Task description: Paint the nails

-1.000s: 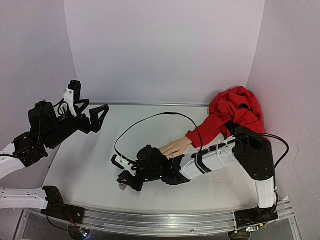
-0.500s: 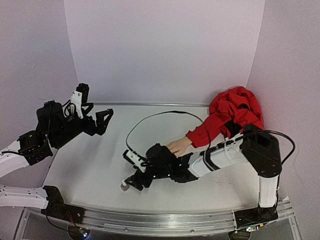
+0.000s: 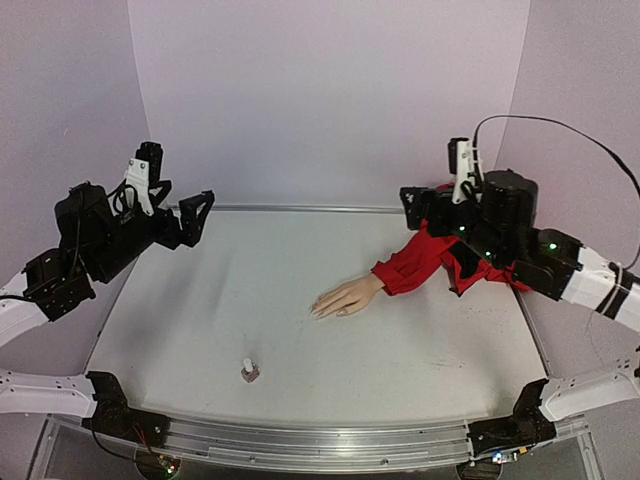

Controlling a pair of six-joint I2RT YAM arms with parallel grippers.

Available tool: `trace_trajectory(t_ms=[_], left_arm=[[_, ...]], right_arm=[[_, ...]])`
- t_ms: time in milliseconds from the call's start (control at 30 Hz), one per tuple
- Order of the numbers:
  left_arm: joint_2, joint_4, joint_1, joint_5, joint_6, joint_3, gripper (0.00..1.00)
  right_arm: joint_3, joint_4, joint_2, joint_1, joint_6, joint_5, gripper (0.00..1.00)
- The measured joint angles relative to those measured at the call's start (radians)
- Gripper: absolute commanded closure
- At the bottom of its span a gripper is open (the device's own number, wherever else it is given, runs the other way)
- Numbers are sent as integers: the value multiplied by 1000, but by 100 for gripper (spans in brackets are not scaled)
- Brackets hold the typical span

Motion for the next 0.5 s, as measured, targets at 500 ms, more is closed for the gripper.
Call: trace_trajectory(t_ms=[500], left_arm=[[-117,3,0,-66,97,83,1]], right_arm=[[40,-141,-292,4,-151,289,2]])
